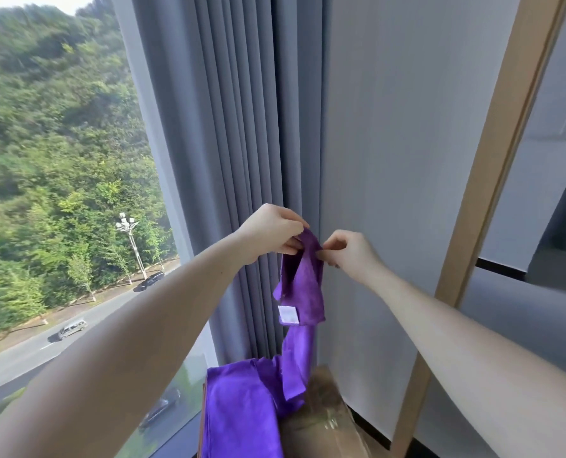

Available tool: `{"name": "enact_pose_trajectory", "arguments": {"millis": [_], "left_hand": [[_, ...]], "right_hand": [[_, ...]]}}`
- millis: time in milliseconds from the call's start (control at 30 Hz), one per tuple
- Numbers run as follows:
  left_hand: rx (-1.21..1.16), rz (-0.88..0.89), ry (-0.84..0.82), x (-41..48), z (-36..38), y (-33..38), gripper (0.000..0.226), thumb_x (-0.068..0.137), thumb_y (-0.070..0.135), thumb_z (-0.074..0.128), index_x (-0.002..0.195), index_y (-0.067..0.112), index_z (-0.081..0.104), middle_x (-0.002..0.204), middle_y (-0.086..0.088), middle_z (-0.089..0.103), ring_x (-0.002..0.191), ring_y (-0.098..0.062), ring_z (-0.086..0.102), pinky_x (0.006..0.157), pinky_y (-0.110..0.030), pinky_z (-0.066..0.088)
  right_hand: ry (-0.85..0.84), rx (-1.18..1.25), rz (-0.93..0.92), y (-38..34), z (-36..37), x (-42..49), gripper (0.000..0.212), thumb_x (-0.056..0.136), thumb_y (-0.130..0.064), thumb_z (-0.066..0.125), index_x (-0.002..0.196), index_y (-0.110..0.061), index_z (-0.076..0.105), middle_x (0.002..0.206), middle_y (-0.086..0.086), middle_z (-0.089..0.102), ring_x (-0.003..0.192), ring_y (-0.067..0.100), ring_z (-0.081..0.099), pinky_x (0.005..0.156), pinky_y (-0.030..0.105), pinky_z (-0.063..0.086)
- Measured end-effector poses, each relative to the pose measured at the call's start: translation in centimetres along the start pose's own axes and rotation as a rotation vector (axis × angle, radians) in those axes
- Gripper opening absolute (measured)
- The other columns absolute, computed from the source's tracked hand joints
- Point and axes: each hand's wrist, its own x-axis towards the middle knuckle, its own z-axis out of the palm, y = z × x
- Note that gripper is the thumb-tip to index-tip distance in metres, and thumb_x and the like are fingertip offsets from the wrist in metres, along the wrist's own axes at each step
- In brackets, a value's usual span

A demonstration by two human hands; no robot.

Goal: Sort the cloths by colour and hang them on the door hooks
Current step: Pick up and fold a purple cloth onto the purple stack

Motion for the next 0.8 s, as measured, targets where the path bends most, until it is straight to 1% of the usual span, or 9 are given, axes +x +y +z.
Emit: {"name": "enact_pose_trajectory", "arguments": {"millis": [67,133,267,400,533,633,667,733,800], "left_hand": [[-0.084,0.036,-0.060,-0.4,-0.3,0.9,0.035,0.090,-0.010,0.047,0.104,0.009,0.075,0.097,-0.015,0.078,0.092,-0.022,0.077,0.082,-0.035,0.063],[-0.017,0.143,-0.032,-0.4,-0.5,1.4,0.035,0.089,-0.015,0.052,0.107,0.005,0.074,0.095,-0.012,0.079,0.092,-0.023,0.076,0.082,-0.033,0.063],[0.258,0.325,0.248,-0.2,-0.4,3.4,0.008,0.082,0.011,0.074,0.088,0.015,0.078,0.076,0.001,0.078,0.079,-0.019,0.076,0.086,-0.039,0.061],[0.181,0.404,0.381,-0.1,-0.3,6.0,0.008,0.087,0.024,0.073,0.088,0.016,0.074,0.073,0.003,0.076,0.076,-0.016,0.075,0.086,-0.041,0.060],[-0.027,0.444,0.360,-0.5,-0.7,8.9,0.008,0.095,0.016,0.068,0.090,0.009,0.068,0.081,-0.009,0.074,0.076,-0.020,0.075,0.082,-0.040,0.063],[-0.211,0.442,0.282,-1.1,-1.0,11.2,0.014,0.104,0.012,0.055,0.090,0.009,0.060,0.073,-0.006,0.063,0.062,-0.017,0.062,0.061,-0.030,0.056],[-0.265,0.425,0.272,-1.1,-1.2,11.9,0.016,0.105,0.014,0.054,0.091,0.011,0.060,0.072,-0.005,0.060,0.062,-0.018,0.057,0.059,-0.030,0.050],[-0.372,0.385,0.275,-1.2,-1.7,12.7,0.017,0.105,0.017,0.053,0.090,0.012,0.061,0.073,-0.004,0.060,0.064,-0.019,0.056,0.061,-0.033,0.045],[-0.477,0.354,0.293,-1.2,-2.1,13.6,0.023,0.104,0.012,0.052,0.084,0.012,0.063,0.066,0.000,0.062,0.058,-0.014,0.057,0.059,-0.029,0.047]], "right_hand": [[0.021,0.106,0.000,-0.4,-0.2,0.3,0.019,0.090,-0.003,0.074,0.077,-0.013,0.063,0.067,0.000,0.063,0.053,0.001,0.055,0.060,0.020,0.046],[0.038,0.243,0.023,-0.9,-0.4,0.3,0.013,0.092,-0.005,0.072,0.084,-0.012,0.065,0.073,0.003,0.064,0.060,0.010,0.058,0.066,0.028,0.049],[0.018,0.369,0.017,-1.5,-0.4,0.4,0.006,0.096,-0.007,0.067,0.093,-0.012,0.068,0.082,0.004,0.069,0.069,0.016,0.062,0.066,0.028,0.051],[-0.098,0.364,0.054,-1.3,-0.1,0.1,0.017,0.096,-0.008,0.060,0.111,-0.008,0.069,0.092,0.006,0.074,0.076,0.016,0.067,0.070,0.029,0.057],[-0.306,0.381,0.114,0.0,-1.4,-0.8,0.020,0.105,-0.003,0.050,0.098,-0.014,0.066,0.072,-0.007,0.073,0.063,0.003,0.068,0.060,0.020,0.054],[-0.273,0.381,0.206,1.0,-1.8,-1.2,0.033,0.106,-0.001,0.043,0.080,-0.012,0.061,0.054,-0.011,0.067,0.061,0.008,0.065,0.055,0.018,0.053],[-0.267,0.339,0.195,1.0,-1.8,-1.2,0.032,0.106,-0.003,0.045,0.082,-0.012,0.063,0.059,-0.012,0.069,0.071,0.013,0.065,0.061,0.020,0.055],[-0.283,0.266,0.125,1.1,-1.6,-1.3,0.015,0.105,-0.015,0.054,0.102,-0.016,0.069,0.091,-0.008,0.076,0.098,0.019,0.066,0.086,0.032,0.056],[-0.345,0.264,0.073,1.1,-1.6,-1.9,0.027,0.093,-0.029,0.063,0.119,-0.021,0.069,0.117,-0.004,0.073,0.115,0.019,0.064,0.102,0.040,0.051]]}}
